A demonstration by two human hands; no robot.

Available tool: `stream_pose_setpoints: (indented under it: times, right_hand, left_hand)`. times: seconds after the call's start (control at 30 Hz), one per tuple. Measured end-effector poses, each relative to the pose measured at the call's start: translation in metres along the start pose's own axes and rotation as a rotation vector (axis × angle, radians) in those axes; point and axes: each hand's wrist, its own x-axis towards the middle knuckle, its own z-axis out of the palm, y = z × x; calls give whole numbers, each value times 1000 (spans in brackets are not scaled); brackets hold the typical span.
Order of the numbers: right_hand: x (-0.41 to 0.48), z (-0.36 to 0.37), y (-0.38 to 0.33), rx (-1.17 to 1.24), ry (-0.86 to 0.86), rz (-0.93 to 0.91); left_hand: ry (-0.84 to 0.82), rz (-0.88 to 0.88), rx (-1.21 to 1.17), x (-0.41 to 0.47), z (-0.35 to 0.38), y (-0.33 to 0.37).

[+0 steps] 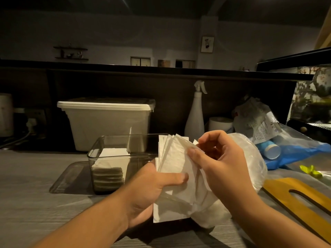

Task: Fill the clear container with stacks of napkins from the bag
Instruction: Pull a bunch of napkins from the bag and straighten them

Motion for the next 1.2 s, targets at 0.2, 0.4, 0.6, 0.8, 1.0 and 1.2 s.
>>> stream_pose_setpoints:
  times: [0.2,0.4,0.6,0.8,1.0,1.2]
  right_hand:
    - [-2,1,-4,-251,-137,-28]
    - [-3,3,-4,-329,-172,-66]
    - [-4,1,-3,-333,-197,-183]
    - [-7,-1,-5,-379,-213,-273]
    - [-2,-3,-3,-202,-195,-192]
    - [5,-9,2,-110,-263,-67]
  left_hand:
    - [92,-5,71,4,-3,-3]
    - [104,-2,149,7,-4,-1]
    - [144,15,144,5,-2,0]
    - [139,-30,-6,1,-3,2]
    - [155,-36,-12,-1,-6,5]
    - [205,-57,-74,-1,-6,9]
